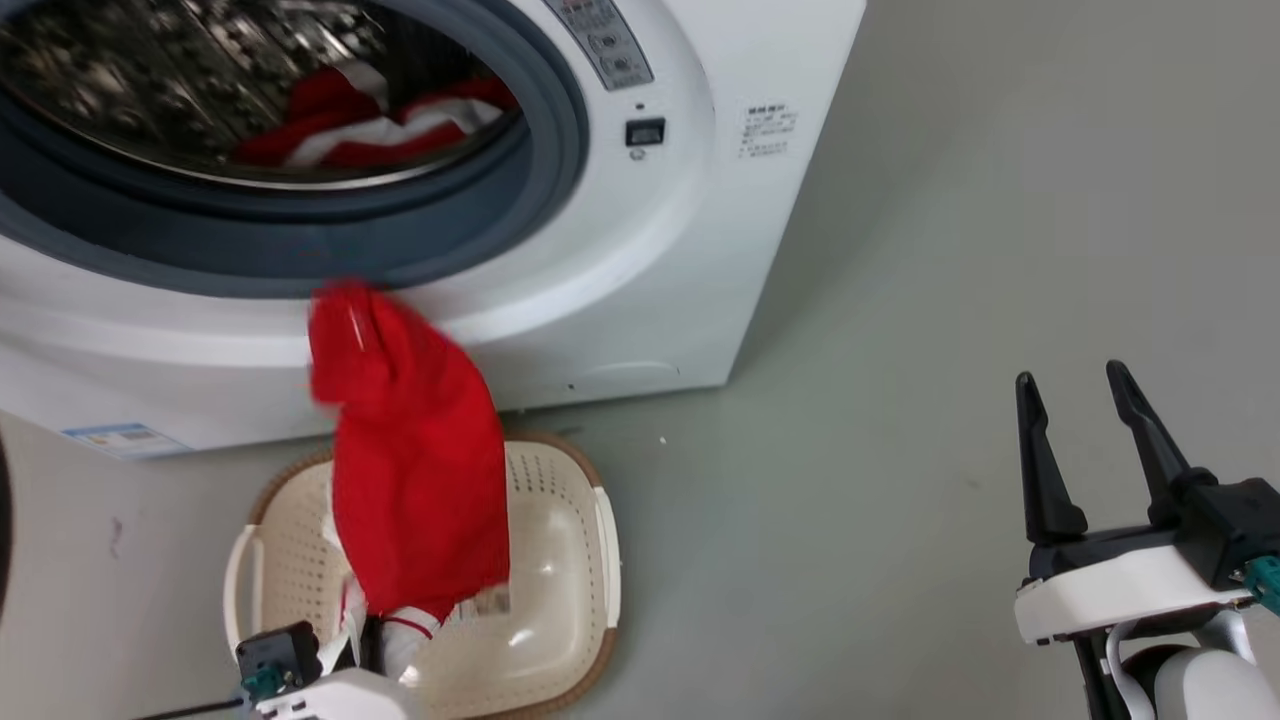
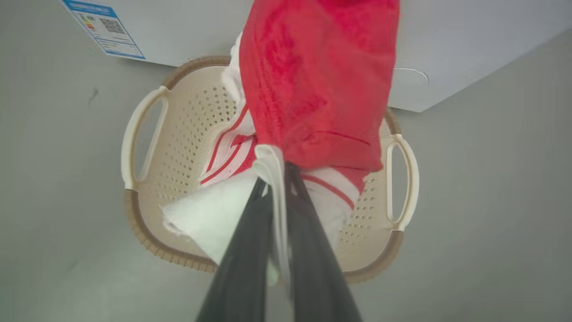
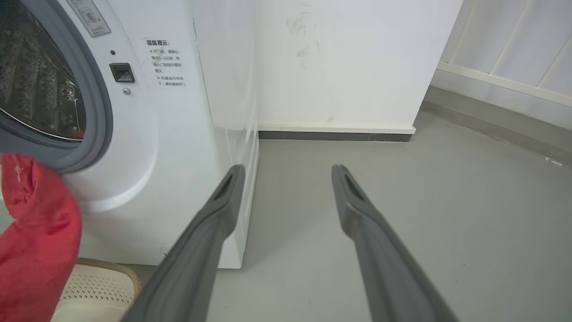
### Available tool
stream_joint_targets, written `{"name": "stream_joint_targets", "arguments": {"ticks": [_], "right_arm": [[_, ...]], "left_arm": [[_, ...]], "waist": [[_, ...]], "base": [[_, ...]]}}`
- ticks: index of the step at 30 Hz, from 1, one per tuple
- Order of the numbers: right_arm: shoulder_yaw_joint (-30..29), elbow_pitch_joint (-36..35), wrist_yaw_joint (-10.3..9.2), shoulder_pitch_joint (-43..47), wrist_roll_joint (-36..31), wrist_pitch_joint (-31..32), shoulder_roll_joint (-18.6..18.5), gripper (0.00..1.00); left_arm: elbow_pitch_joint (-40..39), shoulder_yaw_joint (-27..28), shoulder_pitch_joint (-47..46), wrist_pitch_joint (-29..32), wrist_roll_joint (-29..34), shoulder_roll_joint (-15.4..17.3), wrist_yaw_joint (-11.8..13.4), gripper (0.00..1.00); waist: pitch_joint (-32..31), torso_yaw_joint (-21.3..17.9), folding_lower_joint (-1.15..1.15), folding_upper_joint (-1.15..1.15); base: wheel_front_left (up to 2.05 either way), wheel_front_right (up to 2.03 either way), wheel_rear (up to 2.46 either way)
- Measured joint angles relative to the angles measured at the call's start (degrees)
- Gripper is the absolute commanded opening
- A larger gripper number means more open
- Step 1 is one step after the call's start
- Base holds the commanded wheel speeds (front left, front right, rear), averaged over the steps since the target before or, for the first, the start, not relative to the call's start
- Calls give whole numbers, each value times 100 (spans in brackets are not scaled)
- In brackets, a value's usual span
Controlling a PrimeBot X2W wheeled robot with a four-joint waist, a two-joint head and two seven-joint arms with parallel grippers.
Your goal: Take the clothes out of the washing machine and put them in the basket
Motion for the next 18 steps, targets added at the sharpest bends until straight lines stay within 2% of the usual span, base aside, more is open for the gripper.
{"name": "stream_joint_targets", "arguments": {"ticks": [6,18], "right_arm": [[0,-3,0,-246,34,-92,0,100],[66,-25,0,-753,149,-297,0,100]], "left_arm": [[996,89,-754,-70,3,-74,-247,0],[2703,233,-2453,-100,111,99,-559,0]], "waist": [[554,-156,0,0],[1836,-453,0,0]], "base": [[0,0,0],[0,0,0]]}}
